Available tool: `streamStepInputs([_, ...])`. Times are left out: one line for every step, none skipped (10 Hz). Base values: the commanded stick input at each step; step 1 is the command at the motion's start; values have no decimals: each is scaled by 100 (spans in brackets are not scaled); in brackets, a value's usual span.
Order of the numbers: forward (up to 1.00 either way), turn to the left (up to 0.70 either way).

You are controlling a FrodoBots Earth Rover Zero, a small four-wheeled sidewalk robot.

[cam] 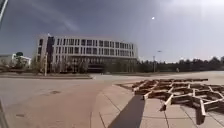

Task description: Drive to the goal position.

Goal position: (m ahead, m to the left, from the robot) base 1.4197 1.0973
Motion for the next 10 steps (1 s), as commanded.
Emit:
streamStepInputs([5, 0])
streamStepInputs([5, 0])
streamStepInputs([5, 0])
streamStepInputs([5, 0])
streamStepInputs([5, 0])
streamStepInputs([5, 0])
streamStepInputs([5, 0])
streamStepInputs([5, 0])
streamStepInputs([5, 0])
streamStepInputs([5, 0])
